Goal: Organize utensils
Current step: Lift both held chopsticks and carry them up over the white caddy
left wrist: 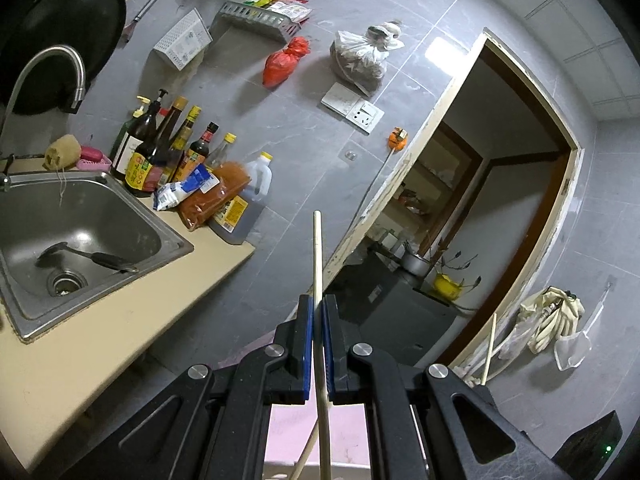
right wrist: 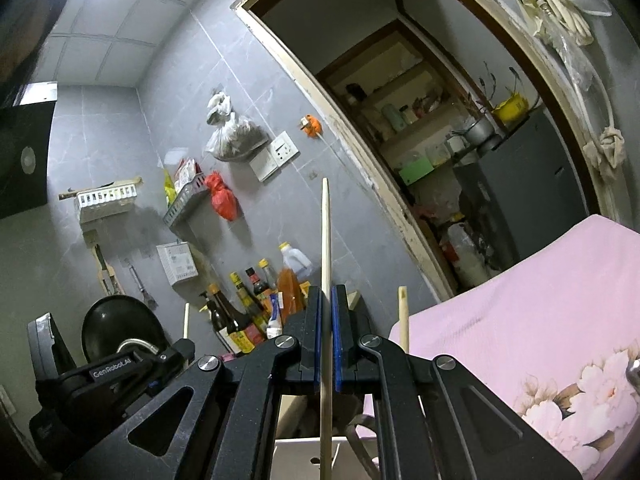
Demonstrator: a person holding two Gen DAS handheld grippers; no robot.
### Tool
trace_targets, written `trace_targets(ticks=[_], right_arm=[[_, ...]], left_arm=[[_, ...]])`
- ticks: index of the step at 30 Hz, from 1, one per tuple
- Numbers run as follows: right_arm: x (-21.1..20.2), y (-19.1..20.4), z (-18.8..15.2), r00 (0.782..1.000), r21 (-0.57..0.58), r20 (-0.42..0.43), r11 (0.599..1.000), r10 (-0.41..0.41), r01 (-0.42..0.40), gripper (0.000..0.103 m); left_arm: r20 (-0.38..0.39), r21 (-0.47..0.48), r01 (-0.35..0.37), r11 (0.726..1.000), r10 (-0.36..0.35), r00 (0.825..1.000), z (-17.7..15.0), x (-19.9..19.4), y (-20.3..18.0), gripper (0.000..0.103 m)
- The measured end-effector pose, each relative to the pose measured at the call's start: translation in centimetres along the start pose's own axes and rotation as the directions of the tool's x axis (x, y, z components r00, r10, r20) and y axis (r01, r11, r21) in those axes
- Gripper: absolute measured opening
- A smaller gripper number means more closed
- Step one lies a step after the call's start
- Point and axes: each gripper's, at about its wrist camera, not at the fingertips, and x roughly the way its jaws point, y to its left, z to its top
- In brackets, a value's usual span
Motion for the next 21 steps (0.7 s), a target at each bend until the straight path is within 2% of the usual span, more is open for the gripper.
trace_targets(ticks=[9,16,21], right_arm=[[-0.6,-0.4,-0.3,1.0,-0.001,0.018,1.0,0.023,-0.023,0.005],[-1.1,-0.6,-0.5,0.999,0.01,0.035,1.0,0.008,-0.008,0.004],[-1.4,-0.4,-0.6,0.999,-0.013,0.038,1.0,-0.01,0.01,0.005]], left_arm=[[0.023,0.046,0.003,0.999,-0.004,1.0,-0.8,-0.6,-0.5,0.005],[0.072,0.073,-0.023,0.997,0.018,0.997,-1.4,-1.0,-1.0,0.005],[0.074,0.065,-0.034,0.997,0.029,0.997,-1.7,-0.8,-0.6,0.005]])
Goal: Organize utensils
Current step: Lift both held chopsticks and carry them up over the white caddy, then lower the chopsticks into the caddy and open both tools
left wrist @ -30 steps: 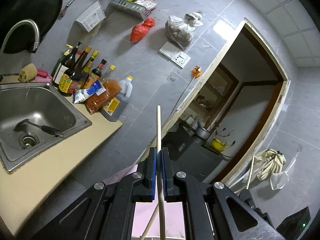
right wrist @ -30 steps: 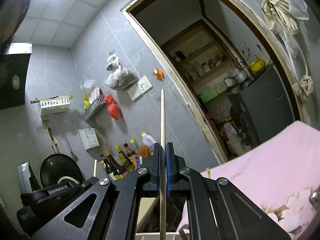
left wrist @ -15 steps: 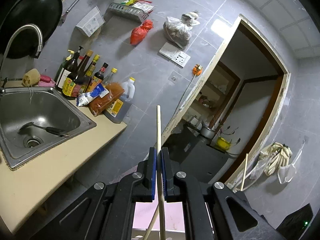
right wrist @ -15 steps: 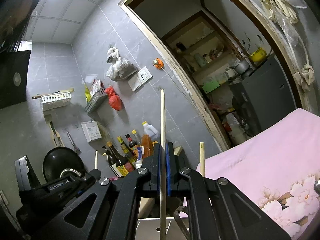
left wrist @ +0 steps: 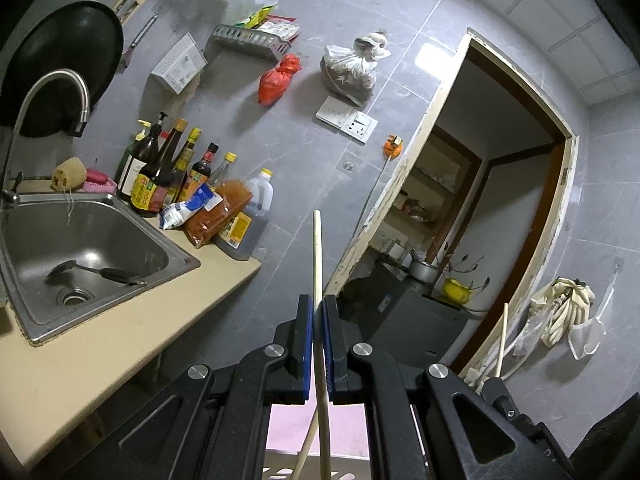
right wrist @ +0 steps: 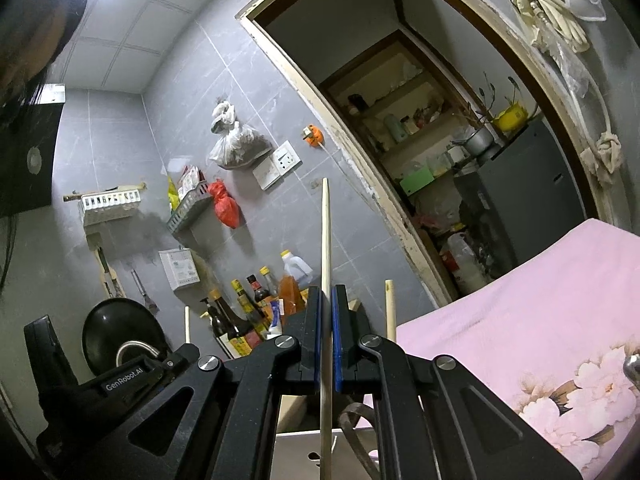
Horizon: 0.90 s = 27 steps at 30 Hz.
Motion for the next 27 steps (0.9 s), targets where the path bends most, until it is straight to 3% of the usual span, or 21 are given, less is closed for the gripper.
trace_targets(ticks=[9,19,27], right_arm=[[-0.5,0.2,-0.2,0.999,-0.044,0.004,0.998,-0.041,0.042,0.005],[-1.2,0.0,-0.1,0.998,-0.068,0.008,0.996,-0.057,0.057,0.005],[-1.9,-0.4,-0.1,0.997,-0.103,-0.049,0.993,-0.059,0.054,0.005]], left_arm=[[0.005,-0.014,-0.011,1.0,0.011,1.0,-0.7,-0.1,0.5,0.005],[0.022,0.06,0.011,0.998,-0.013,1.0,-1.6,-0.4,-0.9,0.005],[-0.029,0.114,0.014,0.993,-0.011,1.0,-1.7,-0.7,-1.0,0.008]])
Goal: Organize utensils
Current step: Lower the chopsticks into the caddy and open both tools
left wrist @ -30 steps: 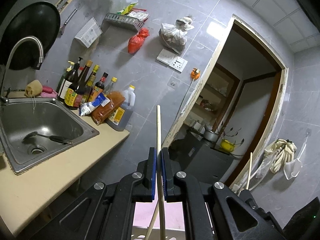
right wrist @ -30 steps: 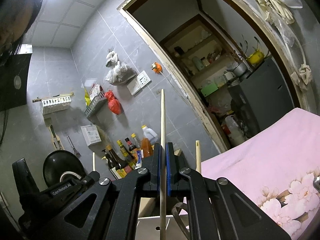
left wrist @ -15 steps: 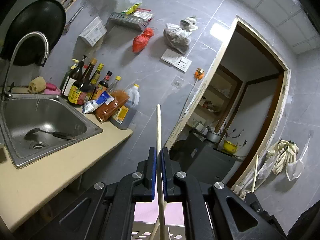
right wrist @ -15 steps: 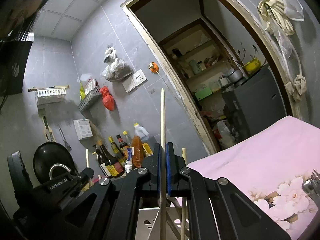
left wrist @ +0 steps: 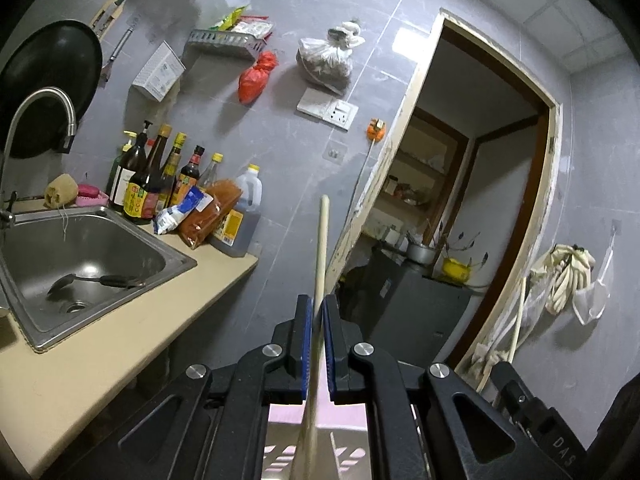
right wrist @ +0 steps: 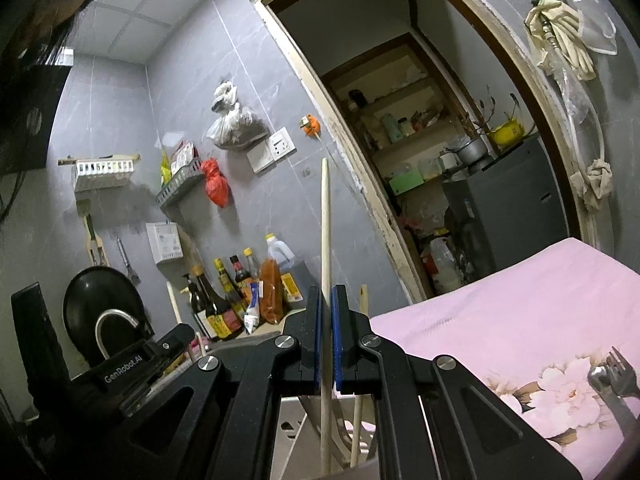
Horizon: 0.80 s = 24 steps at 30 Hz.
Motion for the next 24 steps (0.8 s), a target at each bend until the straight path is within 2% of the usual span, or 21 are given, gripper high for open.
trace_targets(ticks=[5,7,9,10,12,13,16,20,24], right_arm=[[-0.7,-0.4,0.2,1.0,-0.022,-0.025,1.0,-0.009,0.008,0.005],[-1.0,-0.5,0.5,0.999,-0.032,-0.036,0.999,-0.014,0.013,0.006],[-1.5,-0.4,0.8,0.999,-0.046,-0.043,0.999,-0.02,0.018,0.006],[-1.7,-0.5,1.1,0.998,-0.054,-0.05,0.998,-0.025,0.022,0.008],[-2.1,-0.4,1.6,0.997,-0.062,-0.063,0.998,-0.034,0.03,0.019],[-2.3,-0.4,1.9,0.997,-0.065,-0.068,0.997,-0.038,0.034,0.026],[-3.4,-0.6,3.2,0.995,-0.089,-0.075,0.995,-0.058,0.051,0.028],[-4.5,-0.9,5.1,0.991,-0.111,-0.094,0.99,-0.092,0.082,0.029],[-6.1,-1.7,7.0,0.984,-0.145,-0.111,0.982,-0.14,0.123,0.04]], left_arm=[[-0.046,0.02,-0.002,1.0,0.003,0.999,0.0,-0.3,0.4,0.015],[-0.063,0.02,0.0,1.0,0.001,0.998,0.1,-0.5,0.5,0.021],[-0.077,0.016,0.001,1.0,0.0,0.997,0.2,-0.8,0.6,0.032],[-0.08,0.013,0.0,1.0,0.001,0.997,0.2,-0.9,0.5,0.036],[-0.091,0.01,-0.002,1.0,0.003,0.996,0.5,-1.2,0.3,0.047],[-0.097,0.015,0.0,1.0,0.002,0.995,0.7,-1.3,0.1,0.048],[-0.112,0.046,0.007,0.999,-0.002,0.994,1.4,-1.6,-0.9,0.056],[-0.13,0.104,0.027,0.994,-0.013,0.991,2.2,-2.3,-2.8,0.072],[-0.168,0.163,0.064,0.985,-0.036,0.985,2.7,-3.0,-5.0,0.078]])
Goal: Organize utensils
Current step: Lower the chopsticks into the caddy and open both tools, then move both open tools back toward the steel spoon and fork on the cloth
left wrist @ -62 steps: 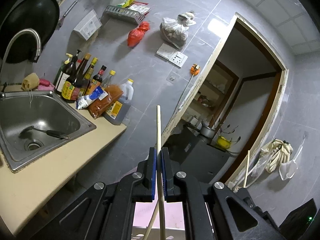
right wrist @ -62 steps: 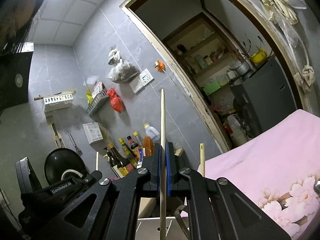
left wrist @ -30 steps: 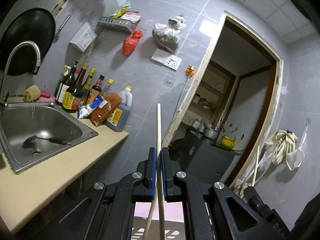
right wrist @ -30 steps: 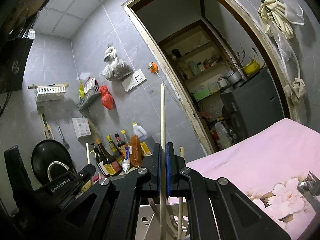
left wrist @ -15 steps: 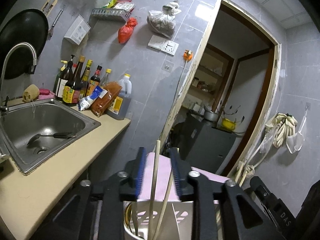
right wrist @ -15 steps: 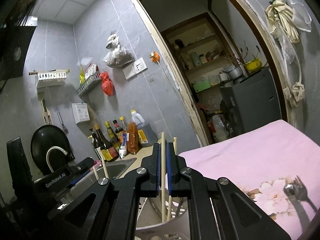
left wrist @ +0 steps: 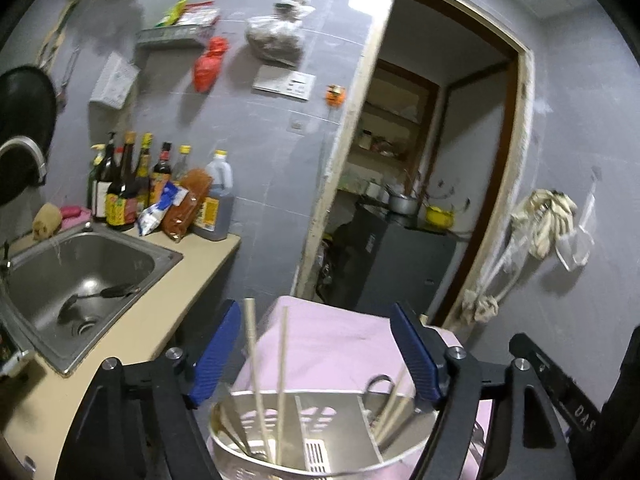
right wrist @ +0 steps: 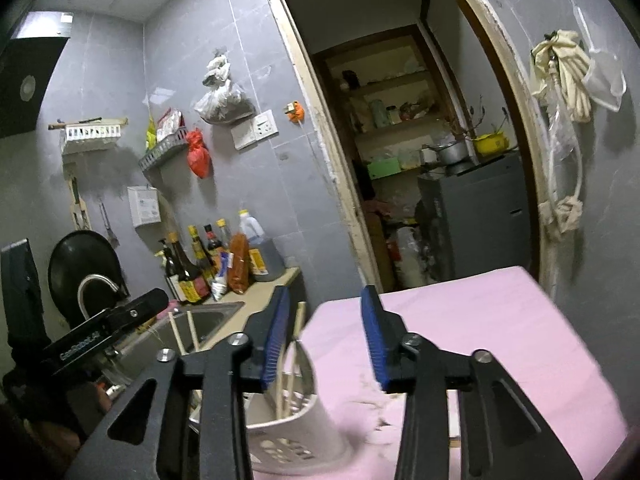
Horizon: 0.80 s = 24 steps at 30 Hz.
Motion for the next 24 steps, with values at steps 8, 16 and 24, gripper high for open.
trace_targets(ticks=[8,16,24], right_arm=[[-3.6,-4.1,2.5,0.996,-0.05,0.0,0.995,-0.089,0.089,0.067],[-6.7,-8.4,4.9,0.986,-0.117,0.02,0.979,-0.165,0.166,0.083],[-8.0,-13.5,5.4,0.98,-0.131,-0.022,0.972,-0.199,0.194,0.088]], left_arm=[[-0.066,0.085,0.064,0.994,-0.058,0.996,-0.4,-0.7,-4.4,0.099],[-0.066,0.095,0.078,0.992,-0.072,0.995,-1.8,-1.3,-9.3,0.101],[-0.089,0.127,0.096,0.987,-0.085,0.992,-3.9,-1.1,-14.3,0.102]])
